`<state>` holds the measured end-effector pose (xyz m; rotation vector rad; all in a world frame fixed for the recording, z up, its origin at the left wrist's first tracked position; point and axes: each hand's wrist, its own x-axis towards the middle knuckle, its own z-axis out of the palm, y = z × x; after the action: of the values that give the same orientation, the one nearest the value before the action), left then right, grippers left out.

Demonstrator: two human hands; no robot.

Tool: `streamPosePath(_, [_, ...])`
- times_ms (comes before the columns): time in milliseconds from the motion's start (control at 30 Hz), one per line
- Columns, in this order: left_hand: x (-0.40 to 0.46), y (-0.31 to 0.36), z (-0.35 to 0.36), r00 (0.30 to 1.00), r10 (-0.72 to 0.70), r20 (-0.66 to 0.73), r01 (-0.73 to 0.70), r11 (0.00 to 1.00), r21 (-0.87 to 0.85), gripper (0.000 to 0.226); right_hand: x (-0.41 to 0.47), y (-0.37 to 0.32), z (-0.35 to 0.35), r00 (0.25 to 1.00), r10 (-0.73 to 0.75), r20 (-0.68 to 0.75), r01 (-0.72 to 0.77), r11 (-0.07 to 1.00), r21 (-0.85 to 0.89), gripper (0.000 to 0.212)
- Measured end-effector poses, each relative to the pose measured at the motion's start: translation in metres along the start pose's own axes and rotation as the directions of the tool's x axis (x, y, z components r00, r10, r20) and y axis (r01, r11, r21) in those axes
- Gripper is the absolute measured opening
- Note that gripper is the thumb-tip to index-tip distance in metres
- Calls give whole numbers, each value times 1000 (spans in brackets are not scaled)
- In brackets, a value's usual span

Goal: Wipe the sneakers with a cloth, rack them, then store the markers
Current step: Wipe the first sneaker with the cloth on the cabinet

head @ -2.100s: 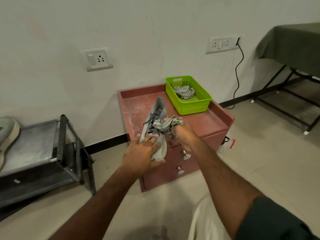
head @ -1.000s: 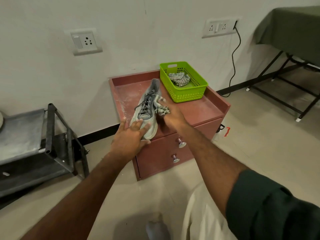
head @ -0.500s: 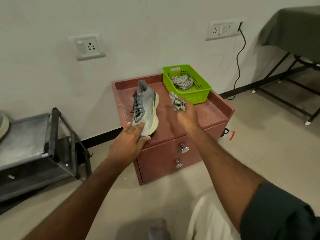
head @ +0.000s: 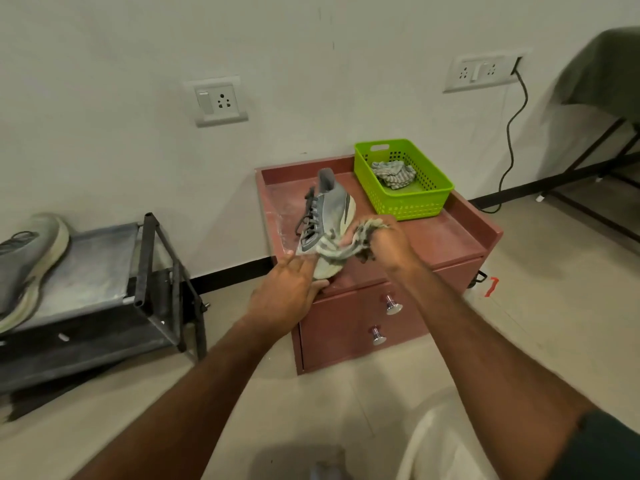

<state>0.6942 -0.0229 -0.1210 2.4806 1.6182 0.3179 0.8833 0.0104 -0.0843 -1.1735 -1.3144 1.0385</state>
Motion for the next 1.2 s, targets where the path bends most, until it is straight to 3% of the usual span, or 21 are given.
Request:
streamPosePath(100, [-3, -2, -7, 1000, -25, -15, 24, 999, -22, 59, 13, 15, -9, 970, 23, -243, 7, 992, 122, 37])
streamPosePath(200, [-5, -3, -11, 1000, -1, -15, 2, 999, 51, 60, 28, 31, -10, 947, -134, -291, 120, 991, -67, 43])
streamPosePath(300, [-6, -3, -11, 1000, 14, 7, -15, 996, 83, 60, 29, 39, -4, 988, -153, 36, 154, 905, -397, 64])
streamPosePath(367, [-5, -3, -14, 1000, 8, 3, -9, 998, 67, 59, 27, 36, 3, 986, -92, 140, 146, 884, -444, 70])
streamPosePath(433, [-6, -2, -17, 1000, 4, -3, -3, 999, 48, 58, 30, 29, 6, 994, -23, 105, 57, 941, -332, 56])
streamPosePath(500, [-7, -1, -17, 1000, 19, -4, -19, 999, 40, 57, 33, 22, 6, 996, 60, 61, -56, 996, -75, 30])
streamPosePath(567, [-7, -1, -15, 999, 42, 2, -42, 998, 45, 56, 36, 22, 0, 986, 132, -102, -114, 980, 165, 27])
streamPosePath(633, [-7, -2, -15, 999, 45, 2, -45, 997, 59, 54, 38, 25, -7, 953, 114, -279, -53, 974, 218, 22])
streamPosePath(733, [-6, -2, -14, 999, 42, 4, -43, 997, 58, 57, 44, 28, -15, 955, -79, -286, 65, 996, -57, 31])
streamPosePath(800, [-6, -3, -13, 999, 34, 21, -35, 998, 56, 58, 40, 34, -14, 988, -137, -67, 104, 926, -364, 50])
streamPosePath(867, [-5, -3, -13, 999, 34, 22, -35, 998, 53, 58, 34, 35, -10, 989, -73, 131, 133, 825, -549, 63])
streamPosePath(933, [-3, -5, -14, 1000, 24, 16, -25, 998, 52, 58, 32, 25, -3, 986, -2, 169, 86, 865, -494, 60])
streamPosePath(1000, [-3, -7, -14, 1000, 21, 18, -22, 998, 52, 58, 28, 8, 4, 986, 59, 158, -11, 957, -289, 40])
streamPosePath(1133, [-3, -7, -10, 998, 52, 20, -53, 998, 42, 59, 24, 2, 2, 966, 208, -152, -199, 977, 69, 24])
streamPosePath(1200, [-4, -6, -10, 998, 56, 17, -57, 997, 53, 59, 24, 1, -2, 955, 124, -269, -68, 976, 208, 19])
